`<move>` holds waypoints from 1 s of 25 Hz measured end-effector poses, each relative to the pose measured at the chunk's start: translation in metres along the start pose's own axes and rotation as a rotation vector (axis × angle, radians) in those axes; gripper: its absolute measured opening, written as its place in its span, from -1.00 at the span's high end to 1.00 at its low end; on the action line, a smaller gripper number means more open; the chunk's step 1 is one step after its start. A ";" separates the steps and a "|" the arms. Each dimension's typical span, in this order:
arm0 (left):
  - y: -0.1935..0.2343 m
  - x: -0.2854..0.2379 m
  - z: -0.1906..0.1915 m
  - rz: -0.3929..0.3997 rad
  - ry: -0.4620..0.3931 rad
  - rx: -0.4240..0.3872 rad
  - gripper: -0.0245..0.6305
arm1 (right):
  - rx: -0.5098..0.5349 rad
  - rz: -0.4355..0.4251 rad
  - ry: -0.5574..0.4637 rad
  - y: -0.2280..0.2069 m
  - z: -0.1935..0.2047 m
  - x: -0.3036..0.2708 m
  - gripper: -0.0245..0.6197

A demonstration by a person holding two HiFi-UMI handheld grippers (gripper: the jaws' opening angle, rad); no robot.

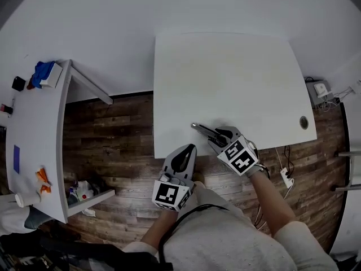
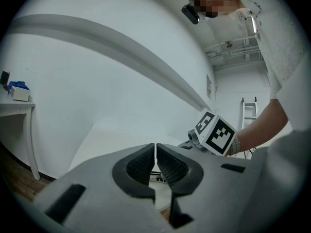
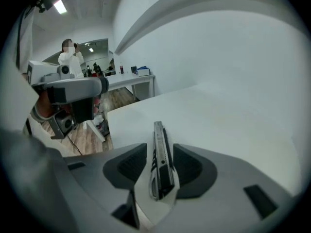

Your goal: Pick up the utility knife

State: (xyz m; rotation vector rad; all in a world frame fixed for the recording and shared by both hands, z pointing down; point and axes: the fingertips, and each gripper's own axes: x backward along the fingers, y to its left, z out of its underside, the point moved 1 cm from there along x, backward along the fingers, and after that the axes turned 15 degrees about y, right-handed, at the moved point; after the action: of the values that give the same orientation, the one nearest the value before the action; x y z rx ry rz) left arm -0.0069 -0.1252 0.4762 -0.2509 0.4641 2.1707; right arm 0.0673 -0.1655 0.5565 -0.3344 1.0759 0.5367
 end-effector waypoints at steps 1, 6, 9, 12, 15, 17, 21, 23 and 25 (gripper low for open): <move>0.001 -0.001 0.002 0.000 0.003 0.002 0.90 | 0.007 -0.008 0.017 -0.001 0.000 -0.004 0.45; 0.002 -0.006 0.013 0.002 0.012 0.013 0.90 | 0.019 -0.040 0.056 -0.009 0.003 -0.021 0.43; 0.004 -0.010 0.016 0.005 0.002 0.027 0.90 | 0.035 -0.063 0.091 -0.011 0.000 -0.029 0.44; 0.004 -0.012 0.018 0.010 -0.006 0.033 0.90 | 0.057 -0.096 0.135 -0.009 -0.001 -0.036 0.44; 0.006 -0.013 0.018 0.007 -0.017 0.038 0.90 | 0.075 -0.117 0.199 -0.010 0.000 -0.040 0.44; 0.008 -0.013 0.019 0.003 -0.022 0.041 0.90 | 0.108 -0.112 0.231 -0.010 -0.002 -0.040 0.44; 0.012 -0.016 0.018 -0.007 -0.033 0.047 0.90 | 0.196 -0.106 0.284 -0.004 -0.007 -0.040 0.46; 0.013 -0.017 0.016 -0.010 -0.039 0.047 0.90 | 0.217 -0.107 0.292 -0.002 -0.008 -0.039 0.49; 0.014 -0.019 0.015 -0.009 -0.042 0.050 0.90 | 0.225 -0.104 0.287 -0.002 -0.008 -0.039 0.50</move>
State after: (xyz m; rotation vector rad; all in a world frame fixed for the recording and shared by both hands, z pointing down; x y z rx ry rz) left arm -0.0074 -0.1405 0.5001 -0.1795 0.4926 2.1482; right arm 0.0481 -0.1806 0.5883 -0.2721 1.3744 0.2749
